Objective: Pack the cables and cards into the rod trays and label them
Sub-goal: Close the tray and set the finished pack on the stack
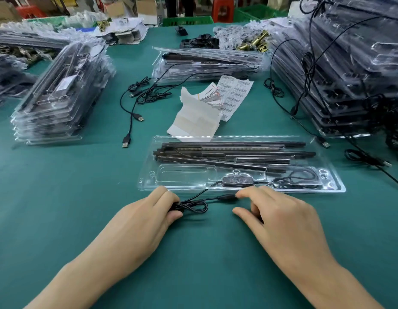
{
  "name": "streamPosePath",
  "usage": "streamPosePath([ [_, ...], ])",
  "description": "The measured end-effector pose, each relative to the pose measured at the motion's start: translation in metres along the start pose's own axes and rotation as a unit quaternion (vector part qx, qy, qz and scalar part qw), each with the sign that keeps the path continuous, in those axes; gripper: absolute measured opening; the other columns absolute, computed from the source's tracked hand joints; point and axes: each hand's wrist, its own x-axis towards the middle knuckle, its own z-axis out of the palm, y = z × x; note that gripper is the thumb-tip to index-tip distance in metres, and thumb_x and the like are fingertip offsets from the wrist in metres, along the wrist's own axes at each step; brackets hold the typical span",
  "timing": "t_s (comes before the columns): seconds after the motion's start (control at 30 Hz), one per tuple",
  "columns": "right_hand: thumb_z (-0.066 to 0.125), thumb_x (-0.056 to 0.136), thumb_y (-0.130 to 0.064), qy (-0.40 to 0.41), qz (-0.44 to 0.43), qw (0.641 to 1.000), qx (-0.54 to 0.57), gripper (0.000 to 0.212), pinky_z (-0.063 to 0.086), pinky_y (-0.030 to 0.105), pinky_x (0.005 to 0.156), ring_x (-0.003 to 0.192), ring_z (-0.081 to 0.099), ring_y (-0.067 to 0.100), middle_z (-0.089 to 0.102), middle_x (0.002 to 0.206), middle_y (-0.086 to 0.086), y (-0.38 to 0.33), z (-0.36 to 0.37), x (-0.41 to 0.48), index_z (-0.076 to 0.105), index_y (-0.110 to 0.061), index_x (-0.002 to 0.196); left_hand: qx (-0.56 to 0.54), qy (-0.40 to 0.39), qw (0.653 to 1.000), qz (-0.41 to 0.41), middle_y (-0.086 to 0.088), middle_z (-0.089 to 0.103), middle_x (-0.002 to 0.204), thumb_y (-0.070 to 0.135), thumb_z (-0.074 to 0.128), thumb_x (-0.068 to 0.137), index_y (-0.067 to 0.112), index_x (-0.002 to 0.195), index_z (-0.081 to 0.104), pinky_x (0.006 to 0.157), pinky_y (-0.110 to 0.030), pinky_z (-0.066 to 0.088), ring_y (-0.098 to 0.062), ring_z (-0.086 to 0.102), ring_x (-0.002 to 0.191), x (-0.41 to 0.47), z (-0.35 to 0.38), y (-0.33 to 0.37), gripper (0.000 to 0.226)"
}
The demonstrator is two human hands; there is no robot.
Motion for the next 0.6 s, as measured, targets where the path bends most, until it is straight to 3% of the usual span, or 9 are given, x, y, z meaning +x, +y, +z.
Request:
streamPosePath([
  [0.17,0.091,0.072,-0.028,0.011,-0.051,0.998,-0.019,0.031,0.050,0.029,0.048,0.059,0.064,0.015,0.061,0.066,-0.011,-0.003,0.006,0.003,0.079,-0.024,0.100,-0.027,-0.030,0.999,-0.007,0.024,0.043,0.097,0.060,0.017,0.094,0.028,0.113,0.053,0.069,-0.026,0.039,-0.010,0.050,0.076,0.000,-0.005,-0.002,0.052],
  [0.37,0.086,0.079,-0.023,0.021,-0.083,0.996,-0.015,0.014,0.054,0.034,0.050,0.062,0.064,0.017,0.063,0.067,-0.009,0.005,0.007,0.007,0.077,-0.023,0.089,-0.096,-0.051,0.994,0.000,0.031,0.048,0.097,0.063,0.021,0.093,0.037,0.111,0.047,0.079,-0.027,0.044,-0.006,0.051,0.085,0.002,-0.010,-0.006,0.041],
  [0.6,0.080,0.088,-0.016,0.039,-0.149,0.988,-0.010,0.006,0.050,0.036,0.050,0.060,0.059,0.020,0.058,0.067,-0.004,-0.001,0.014,0.013,0.075,-0.018,0.087,-0.115,-0.050,0.992,0.023,0.032,0.056,0.110,0.069,0.033,0.098,0.049,0.120,0.040,0.083,-0.013,0.041,0.007,0.054,0.095,0.000,-0.014,-0.014,0.031],
])
